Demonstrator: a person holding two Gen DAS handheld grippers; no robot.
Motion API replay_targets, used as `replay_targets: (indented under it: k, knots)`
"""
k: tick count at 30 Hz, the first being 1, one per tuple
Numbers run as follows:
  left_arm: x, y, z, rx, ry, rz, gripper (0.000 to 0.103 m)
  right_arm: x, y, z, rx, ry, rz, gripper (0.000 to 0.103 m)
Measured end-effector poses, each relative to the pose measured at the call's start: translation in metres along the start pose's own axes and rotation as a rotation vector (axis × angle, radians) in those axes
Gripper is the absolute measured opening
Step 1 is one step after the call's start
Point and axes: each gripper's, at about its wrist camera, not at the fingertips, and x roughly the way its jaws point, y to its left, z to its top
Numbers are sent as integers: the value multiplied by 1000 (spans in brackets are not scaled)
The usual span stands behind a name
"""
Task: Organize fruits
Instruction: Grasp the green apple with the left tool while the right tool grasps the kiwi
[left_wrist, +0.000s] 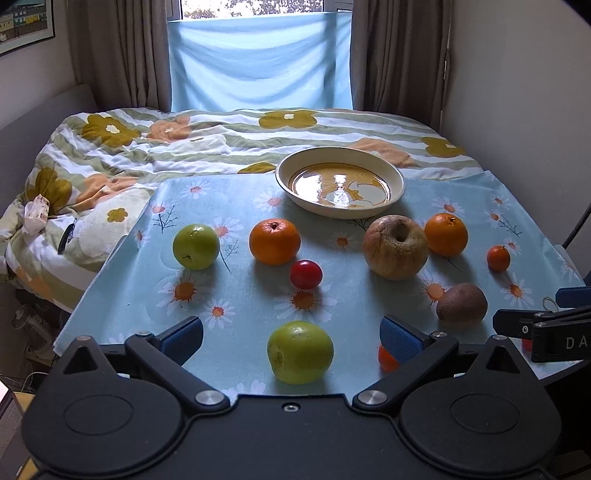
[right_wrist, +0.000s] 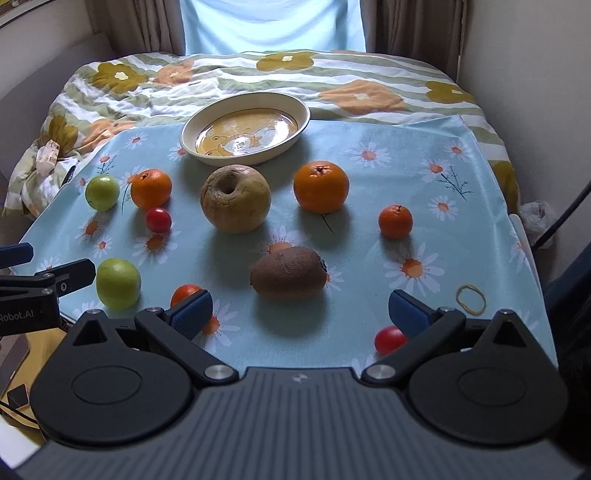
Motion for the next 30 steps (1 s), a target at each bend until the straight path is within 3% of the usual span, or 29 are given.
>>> replay_targets:
  k: [13,15,17,25,30]
  knots:
    - [45,-9,-29,-32,-13,51,94,51,-16,-14,20,-37,79,103]
    - [50,-10,-31,-34,-6,56,90,56,-15,-16,20,-40,87,103]
    - [55,-10,-33,-42,6,49,78,62,-15,-17,23,-36,94,103]
    - [62,-12,-38,-43,22,58,59,72,-10,-17,35,-47,97,103]
    - [61,-21,-40,0,5,91,59,78,-9,-18,19,-69,79,103]
